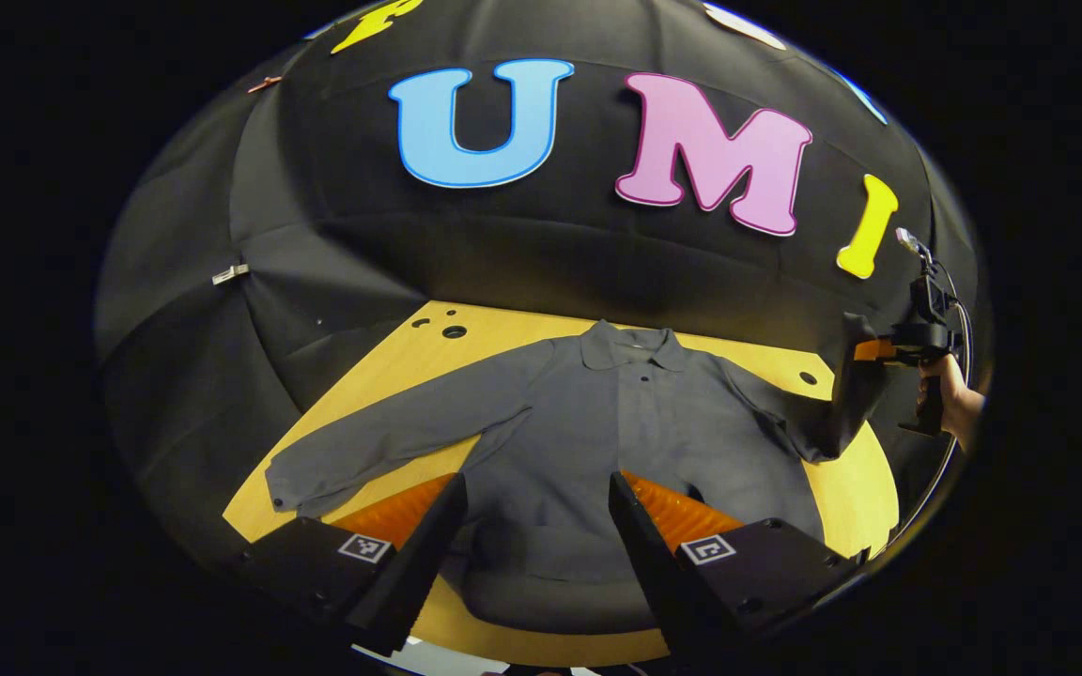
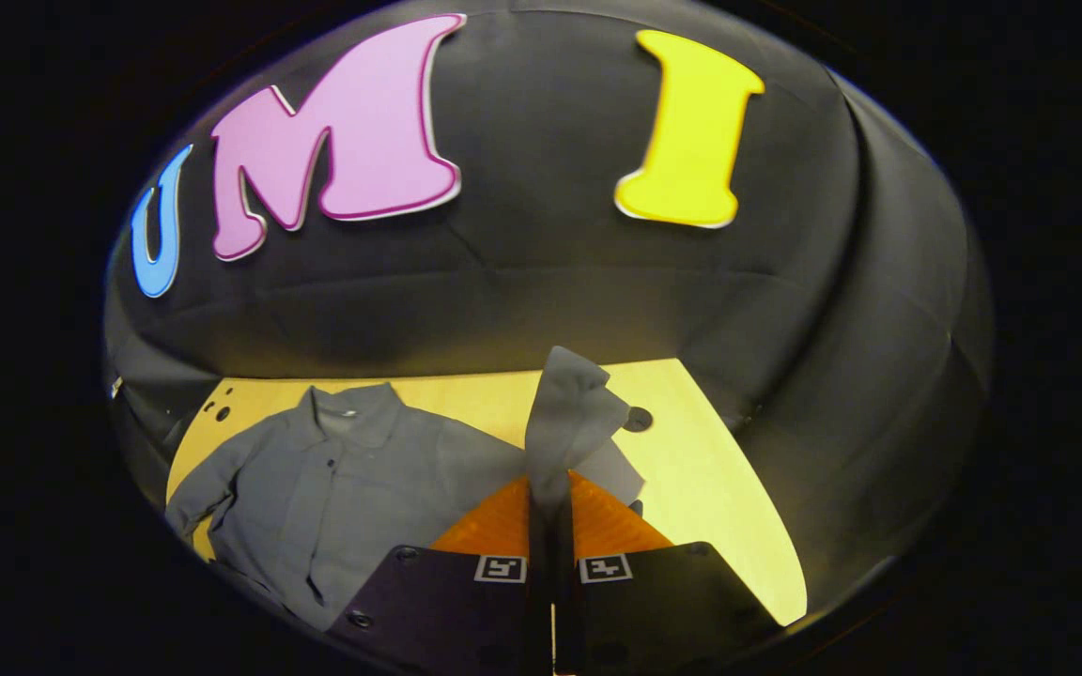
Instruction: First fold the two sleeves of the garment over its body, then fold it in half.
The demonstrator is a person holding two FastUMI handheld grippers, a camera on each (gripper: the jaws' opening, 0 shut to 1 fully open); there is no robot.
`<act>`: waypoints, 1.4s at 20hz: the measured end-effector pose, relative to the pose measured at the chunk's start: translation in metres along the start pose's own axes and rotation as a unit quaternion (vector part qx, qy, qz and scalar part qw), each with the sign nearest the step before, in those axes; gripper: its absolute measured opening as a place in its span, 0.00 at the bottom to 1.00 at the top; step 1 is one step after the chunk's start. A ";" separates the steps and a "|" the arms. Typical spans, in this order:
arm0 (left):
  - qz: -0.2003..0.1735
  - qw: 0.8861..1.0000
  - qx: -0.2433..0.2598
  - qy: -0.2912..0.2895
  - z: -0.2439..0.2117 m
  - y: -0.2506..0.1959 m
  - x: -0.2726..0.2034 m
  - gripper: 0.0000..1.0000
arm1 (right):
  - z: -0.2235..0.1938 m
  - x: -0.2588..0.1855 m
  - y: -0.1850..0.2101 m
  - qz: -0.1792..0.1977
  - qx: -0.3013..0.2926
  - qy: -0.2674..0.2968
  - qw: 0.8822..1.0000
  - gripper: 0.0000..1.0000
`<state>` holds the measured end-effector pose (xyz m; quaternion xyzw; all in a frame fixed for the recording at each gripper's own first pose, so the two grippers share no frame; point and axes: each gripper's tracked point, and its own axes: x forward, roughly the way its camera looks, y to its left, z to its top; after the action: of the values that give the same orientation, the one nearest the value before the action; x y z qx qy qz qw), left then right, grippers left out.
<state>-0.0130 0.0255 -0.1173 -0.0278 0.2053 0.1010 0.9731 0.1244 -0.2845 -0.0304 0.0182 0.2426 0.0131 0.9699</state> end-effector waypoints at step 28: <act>0.128 0.988 -0.083 0.036 -0.057 0.083 -0.033 0.96 | -0.091 -0.019 0.287 0.301 0.059 0.137 0.942 0.05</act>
<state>-0.0819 0.0955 -0.1572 -0.0851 0.2329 0.2404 0.9385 0.0600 0.0040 -0.0901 0.1459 0.3566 0.2926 0.8752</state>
